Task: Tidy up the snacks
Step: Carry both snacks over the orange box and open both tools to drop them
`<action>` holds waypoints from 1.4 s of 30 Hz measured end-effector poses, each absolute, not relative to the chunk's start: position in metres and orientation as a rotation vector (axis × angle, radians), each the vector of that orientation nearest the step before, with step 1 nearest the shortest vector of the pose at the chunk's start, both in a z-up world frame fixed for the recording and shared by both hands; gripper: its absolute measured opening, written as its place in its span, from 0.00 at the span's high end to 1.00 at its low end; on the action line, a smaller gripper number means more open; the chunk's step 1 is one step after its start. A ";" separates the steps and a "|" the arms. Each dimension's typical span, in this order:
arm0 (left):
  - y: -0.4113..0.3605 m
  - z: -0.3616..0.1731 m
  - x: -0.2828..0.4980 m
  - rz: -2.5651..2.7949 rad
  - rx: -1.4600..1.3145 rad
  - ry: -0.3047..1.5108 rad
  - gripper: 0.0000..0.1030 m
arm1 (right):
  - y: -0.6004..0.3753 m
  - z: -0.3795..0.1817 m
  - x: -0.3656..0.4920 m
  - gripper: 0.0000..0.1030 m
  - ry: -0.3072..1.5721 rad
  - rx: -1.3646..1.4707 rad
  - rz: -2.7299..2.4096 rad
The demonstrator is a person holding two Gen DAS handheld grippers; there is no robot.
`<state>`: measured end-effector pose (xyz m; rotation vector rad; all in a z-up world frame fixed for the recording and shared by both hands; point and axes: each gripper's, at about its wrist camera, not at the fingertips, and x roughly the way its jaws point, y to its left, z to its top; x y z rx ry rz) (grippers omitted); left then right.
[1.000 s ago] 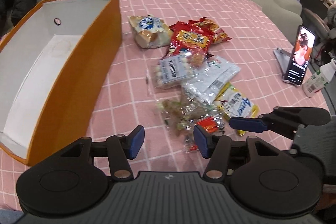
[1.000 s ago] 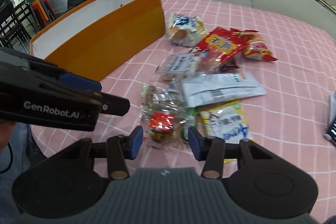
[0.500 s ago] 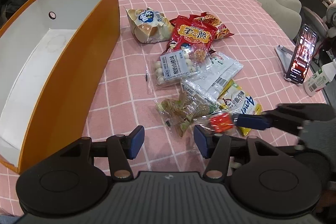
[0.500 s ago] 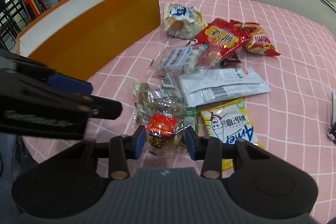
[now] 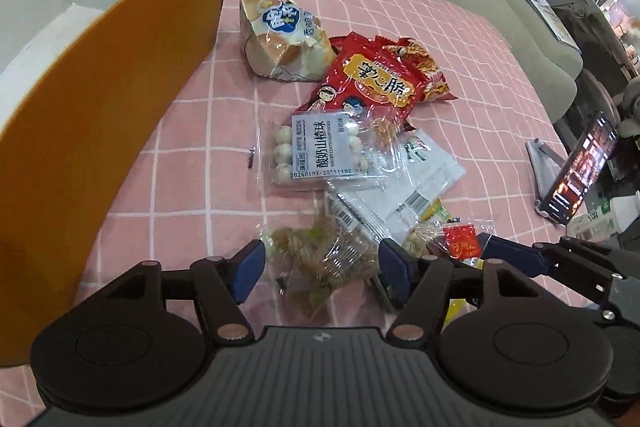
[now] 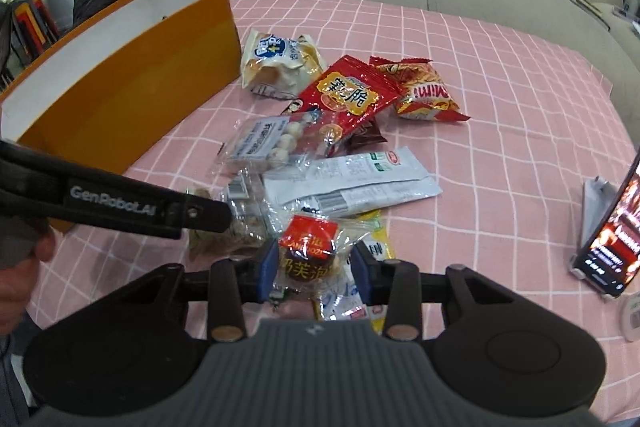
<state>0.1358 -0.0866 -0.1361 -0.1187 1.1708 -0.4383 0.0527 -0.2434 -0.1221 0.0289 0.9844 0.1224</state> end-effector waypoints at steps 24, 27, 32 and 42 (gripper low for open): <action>-0.083 -0.116 0.121 -0.403 -0.073 1.122 0.55 | -0.238 -0.112 0.057 0.65 0.955 0.003 0.139; -0.075 -0.097 0.112 -0.383 -0.056 1.072 0.56 | -0.233 -0.102 0.051 0.65 0.935 0.002 0.144; -0.053 -0.059 0.100 -0.345 -0.067 0.990 0.56 | -0.221 -0.078 0.041 0.65 0.879 0.016 0.168; 0.009 0.022 0.086 -0.285 0.016 0.840 0.56 | -0.167 -0.012 0.032 0.65 0.726 0.003 0.328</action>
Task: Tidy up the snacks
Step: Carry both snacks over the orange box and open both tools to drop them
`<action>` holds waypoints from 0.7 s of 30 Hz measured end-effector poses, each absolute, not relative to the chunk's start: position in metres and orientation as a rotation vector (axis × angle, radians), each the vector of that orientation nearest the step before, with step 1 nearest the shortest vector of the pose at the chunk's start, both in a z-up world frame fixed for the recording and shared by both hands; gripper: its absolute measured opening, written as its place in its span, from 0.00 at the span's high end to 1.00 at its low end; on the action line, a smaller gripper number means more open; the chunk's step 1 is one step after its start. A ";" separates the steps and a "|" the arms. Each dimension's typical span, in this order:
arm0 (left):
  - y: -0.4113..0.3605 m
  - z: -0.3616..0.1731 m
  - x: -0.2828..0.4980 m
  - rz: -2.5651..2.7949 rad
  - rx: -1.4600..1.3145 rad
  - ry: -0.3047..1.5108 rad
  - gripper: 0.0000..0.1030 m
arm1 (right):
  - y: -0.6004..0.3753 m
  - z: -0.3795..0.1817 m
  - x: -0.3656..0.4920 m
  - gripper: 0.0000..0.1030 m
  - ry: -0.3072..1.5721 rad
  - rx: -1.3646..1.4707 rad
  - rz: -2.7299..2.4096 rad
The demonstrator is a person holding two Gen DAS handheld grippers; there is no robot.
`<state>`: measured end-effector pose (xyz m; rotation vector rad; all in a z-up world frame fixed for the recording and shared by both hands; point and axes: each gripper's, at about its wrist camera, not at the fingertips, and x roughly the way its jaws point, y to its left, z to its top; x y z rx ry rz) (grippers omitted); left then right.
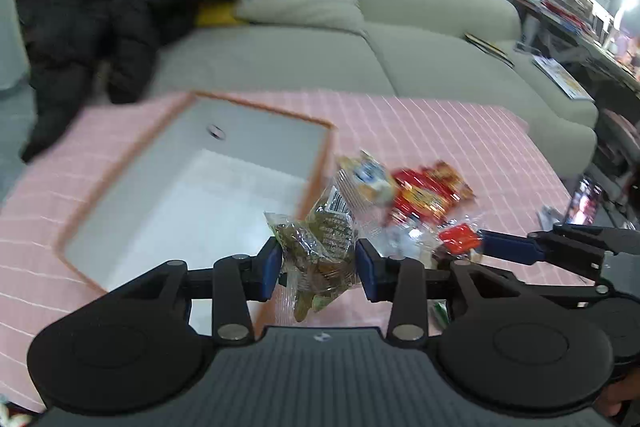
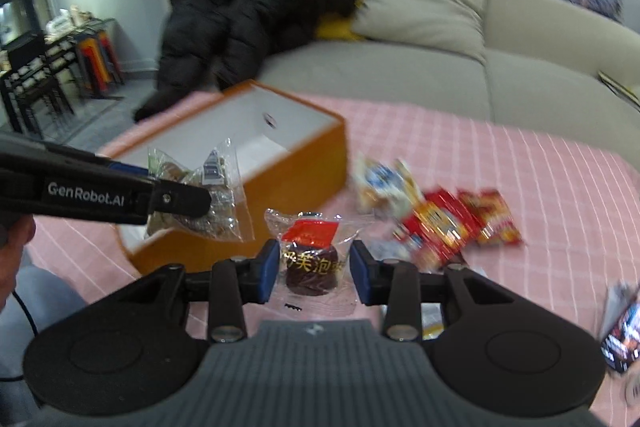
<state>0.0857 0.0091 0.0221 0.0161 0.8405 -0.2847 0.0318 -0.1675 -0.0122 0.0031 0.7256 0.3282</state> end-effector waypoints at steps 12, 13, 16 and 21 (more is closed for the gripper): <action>0.062 0.043 0.111 -0.139 0.173 0.839 0.57 | -0.073 0.030 0.062 0.65 0.670 -0.121 0.578; 0.065 0.040 0.114 -0.138 0.188 0.850 0.57 | -0.065 0.028 0.068 0.65 0.688 -0.129 0.603; 0.073 0.029 0.123 -0.142 0.209 0.886 0.57 | -0.045 0.021 0.087 0.65 0.734 -0.168 0.642; 0.074 0.007 0.138 -0.134 0.313 0.945 0.57 | -0.018 -0.005 0.116 0.66 0.816 -0.254 0.661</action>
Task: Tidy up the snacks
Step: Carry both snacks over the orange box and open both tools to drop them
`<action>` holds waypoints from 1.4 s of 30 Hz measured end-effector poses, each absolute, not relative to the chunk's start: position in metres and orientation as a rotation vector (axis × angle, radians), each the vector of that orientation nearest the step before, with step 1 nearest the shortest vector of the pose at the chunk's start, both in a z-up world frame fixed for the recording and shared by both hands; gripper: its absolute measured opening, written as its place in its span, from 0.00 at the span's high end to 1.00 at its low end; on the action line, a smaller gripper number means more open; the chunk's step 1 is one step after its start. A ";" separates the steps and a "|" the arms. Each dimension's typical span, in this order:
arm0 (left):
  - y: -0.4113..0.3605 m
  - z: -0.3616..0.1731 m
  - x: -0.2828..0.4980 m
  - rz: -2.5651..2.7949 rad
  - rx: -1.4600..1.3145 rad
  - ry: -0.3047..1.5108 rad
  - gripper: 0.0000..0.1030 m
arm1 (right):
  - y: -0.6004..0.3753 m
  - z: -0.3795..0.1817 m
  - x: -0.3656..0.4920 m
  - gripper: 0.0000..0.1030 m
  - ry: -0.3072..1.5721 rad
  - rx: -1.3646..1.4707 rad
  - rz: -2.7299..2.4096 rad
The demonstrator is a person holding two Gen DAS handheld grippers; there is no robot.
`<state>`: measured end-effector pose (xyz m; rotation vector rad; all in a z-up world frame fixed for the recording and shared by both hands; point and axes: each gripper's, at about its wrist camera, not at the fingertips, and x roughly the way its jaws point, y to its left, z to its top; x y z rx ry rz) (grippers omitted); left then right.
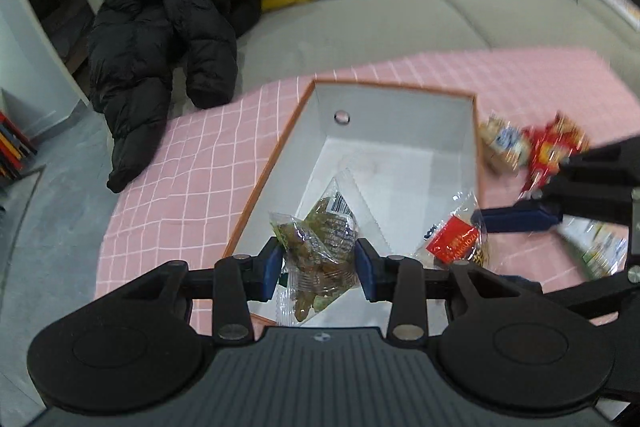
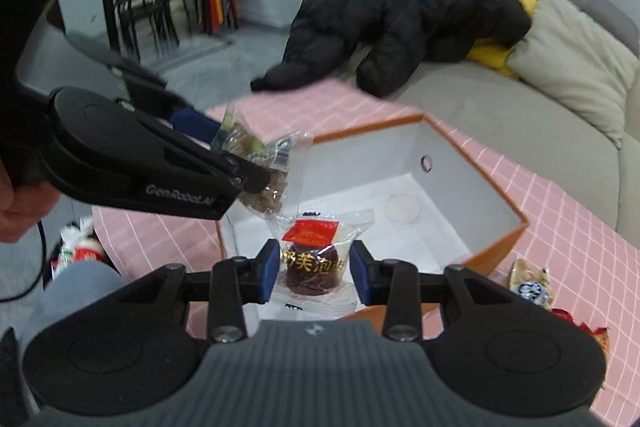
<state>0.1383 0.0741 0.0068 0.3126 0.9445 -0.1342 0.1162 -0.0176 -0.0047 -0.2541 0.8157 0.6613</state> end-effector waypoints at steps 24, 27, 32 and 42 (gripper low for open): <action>0.094 -0.077 0.196 -0.144 0.400 1.208 0.57 | 0.029 -0.092 0.171 0.65 1.082 -0.371 0.698; 0.093 -0.080 0.197 -0.141 0.412 1.214 0.57 | 0.031 -0.097 0.171 0.65 1.096 -0.381 0.693; 0.094 -0.084 0.199 -0.136 0.408 1.217 0.57 | 0.035 -0.102 0.176 0.65 1.104 -0.391 0.684; 0.092 -0.080 0.195 -0.132 0.426 1.205 0.51 | 0.038 -0.099 0.176 0.51 1.084 -0.408 0.647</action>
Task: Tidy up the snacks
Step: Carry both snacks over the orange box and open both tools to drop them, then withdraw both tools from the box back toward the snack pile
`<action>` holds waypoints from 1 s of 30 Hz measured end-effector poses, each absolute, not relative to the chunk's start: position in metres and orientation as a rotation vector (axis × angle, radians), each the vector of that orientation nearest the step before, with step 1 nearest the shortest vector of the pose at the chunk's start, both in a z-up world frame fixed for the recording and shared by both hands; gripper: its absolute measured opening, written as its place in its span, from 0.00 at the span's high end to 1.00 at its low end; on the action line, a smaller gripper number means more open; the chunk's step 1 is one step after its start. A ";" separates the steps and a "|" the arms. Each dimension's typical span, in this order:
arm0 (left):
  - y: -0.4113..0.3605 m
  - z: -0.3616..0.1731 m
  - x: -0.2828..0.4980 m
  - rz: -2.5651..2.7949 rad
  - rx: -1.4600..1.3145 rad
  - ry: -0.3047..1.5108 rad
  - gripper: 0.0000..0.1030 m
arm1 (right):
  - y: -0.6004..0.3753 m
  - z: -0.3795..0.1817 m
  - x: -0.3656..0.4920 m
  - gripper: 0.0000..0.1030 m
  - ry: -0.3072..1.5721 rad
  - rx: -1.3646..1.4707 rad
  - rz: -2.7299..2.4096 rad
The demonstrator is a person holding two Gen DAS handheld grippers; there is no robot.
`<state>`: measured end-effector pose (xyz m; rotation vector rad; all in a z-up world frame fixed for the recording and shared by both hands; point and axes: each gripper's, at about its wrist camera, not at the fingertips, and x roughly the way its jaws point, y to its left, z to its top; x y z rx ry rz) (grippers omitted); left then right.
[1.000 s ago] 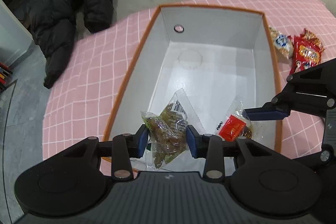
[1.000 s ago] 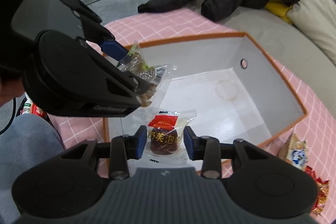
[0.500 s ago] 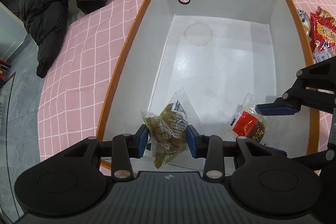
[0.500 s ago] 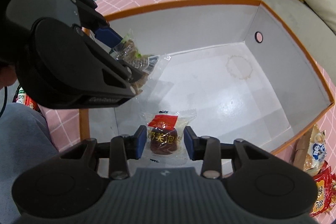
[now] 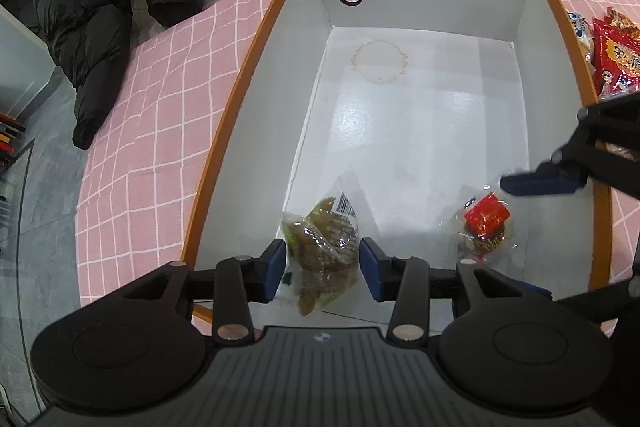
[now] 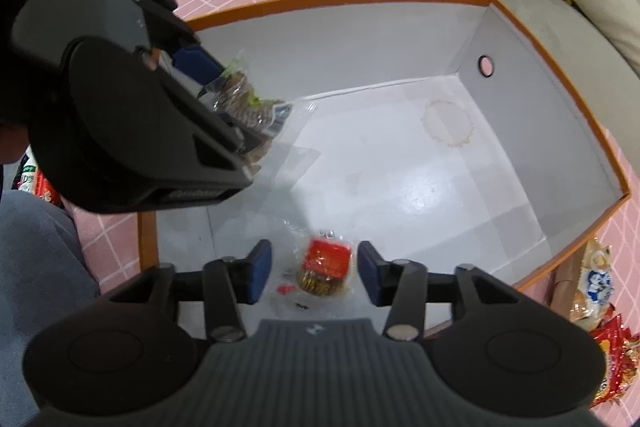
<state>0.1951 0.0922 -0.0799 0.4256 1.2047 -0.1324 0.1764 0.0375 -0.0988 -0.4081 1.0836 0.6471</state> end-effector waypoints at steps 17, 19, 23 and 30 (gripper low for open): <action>0.095 -0.012 0.164 -0.034 0.379 1.006 0.41 | 0.017 -0.048 0.156 0.31 0.950 -0.365 0.574; 0.093 -0.001 0.157 -0.019 0.357 0.967 0.41 | 0.009 -0.036 0.149 0.31 0.917 -0.335 0.563; 0.090 0.019 0.140 0.012 0.308 0.894 0.41 | -0.007 -0.016 0.134 0.31 0.861 -0.245 0.541; 0.076 0.043 0.106 0.038 0.230 0.780 0.37 | -0.039 0.009 0.099 0.24 0.732 -0.152 0.469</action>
